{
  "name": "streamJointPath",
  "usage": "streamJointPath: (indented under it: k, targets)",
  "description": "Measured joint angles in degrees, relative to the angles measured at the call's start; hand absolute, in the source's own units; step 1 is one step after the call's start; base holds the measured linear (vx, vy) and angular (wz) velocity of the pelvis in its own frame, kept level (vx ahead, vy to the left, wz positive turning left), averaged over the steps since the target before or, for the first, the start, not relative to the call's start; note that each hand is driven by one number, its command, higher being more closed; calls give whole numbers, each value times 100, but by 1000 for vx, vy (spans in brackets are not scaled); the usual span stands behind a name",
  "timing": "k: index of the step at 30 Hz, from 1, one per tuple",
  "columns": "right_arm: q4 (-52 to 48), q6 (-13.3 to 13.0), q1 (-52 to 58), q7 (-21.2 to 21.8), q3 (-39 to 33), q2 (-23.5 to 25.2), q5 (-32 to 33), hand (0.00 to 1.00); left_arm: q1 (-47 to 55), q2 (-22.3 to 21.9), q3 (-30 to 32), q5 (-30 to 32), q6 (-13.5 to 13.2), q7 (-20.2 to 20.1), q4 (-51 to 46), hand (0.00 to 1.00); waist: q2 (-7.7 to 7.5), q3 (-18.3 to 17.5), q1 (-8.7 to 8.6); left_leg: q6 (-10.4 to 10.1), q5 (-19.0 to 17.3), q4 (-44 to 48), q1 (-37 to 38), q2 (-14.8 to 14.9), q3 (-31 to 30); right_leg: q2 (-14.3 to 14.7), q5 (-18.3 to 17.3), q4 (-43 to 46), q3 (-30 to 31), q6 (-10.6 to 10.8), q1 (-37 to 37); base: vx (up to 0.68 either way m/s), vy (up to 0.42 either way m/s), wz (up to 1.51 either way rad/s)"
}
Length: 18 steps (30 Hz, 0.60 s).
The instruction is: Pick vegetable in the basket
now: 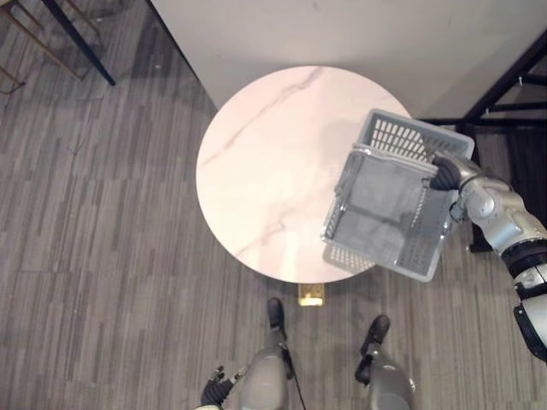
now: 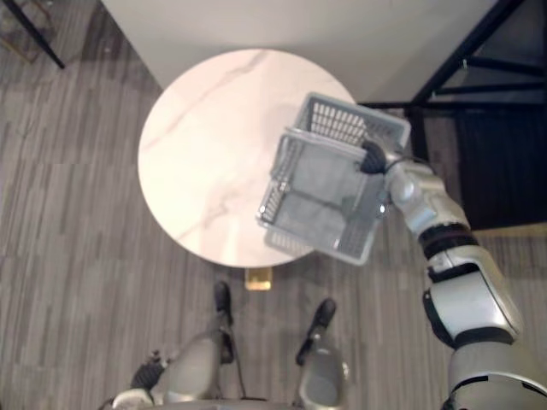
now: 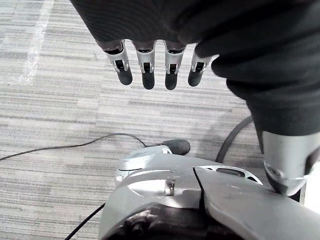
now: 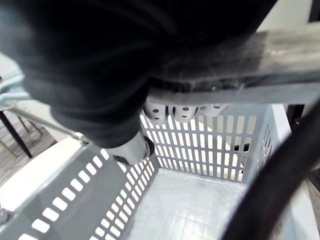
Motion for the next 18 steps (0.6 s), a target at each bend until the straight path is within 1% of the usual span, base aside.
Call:
streamJointPath:
  k: [2,5,6,9,11,13,14,16,17,18]
  targets:
    - [-246,-83,160,123,104,-53,-90,100,0,27,-12,15,3,-9,-1,0,-27,-1,8,0,0,0,42,1,0,-1,0,4,2,0,43,0,0,0]
    - [-522,-151,428,135,246,-63,-162,100,0,62,-12,32,26,-22,-2,0,-83,-29,11,2,6,0,76,6,-4,-4,-1,36,9,1,65,0,0,0]
    - [-591,-235,523,164,281,-63,-175,100,0,100,-14,39,38,-49,-1,0,-120,-49,15,2,19,0,80,7,-7,-5,-1,44,11,1,67,0,0,0]
    - [-833,-252,729,222,310,-63,-345,100,1,170,0,188,46,-68,1,0,-201,-95,28,-3,33,0,117,13,7,-8,-1,80,42,1,71,-5,1,-4]
    - [-1139,-252,936,232,306,-76,-386,100,3,209,2,218,75,-108,13,0,-285,-161,63,-3,32,0,220,14,86,-16,-1,123,159,1,77,-14,4,-19]
    - [-1672,-259,1267,229,256,-228,-388,100,7,223,16,219,127,-117,42,0,-383,-333,45,-4,32,-1,271,17,159,-12,0,123,244,2,71,-13,1,-16]
    - [-1762,-261,1334,226,221,-247,-387,100,7,223,19,219,128,-117,64,0,-397,-374,33,-4,31,-1,277,18,170,-12,2,121,255,5,69,-5,0,-14]
    - [-2184,-277,1593,211,32,-297,-387,100,50,212,75,254,160,-127,72,0,-471,-553,-49,-5,29,-2,315,21,227,-5,9,110,327,15,64,0,0,-15]
    - [-2374,-307,1699,157,-30,-311,-386,100,87,215,124,259,162,-152,78,0,-521,-659,-90,-8,24,-2,353,30,289,15,27,78,396,19,64,-5,-1,-42]
    - [-2547,-352,1773,95,-32,-352,-384,100,126,217,181,260,163,-175,144,0,-573,-779,-81,-33,-3,-3,434,48,446,58,89,-20,558,4,62,-2,-3,-49]
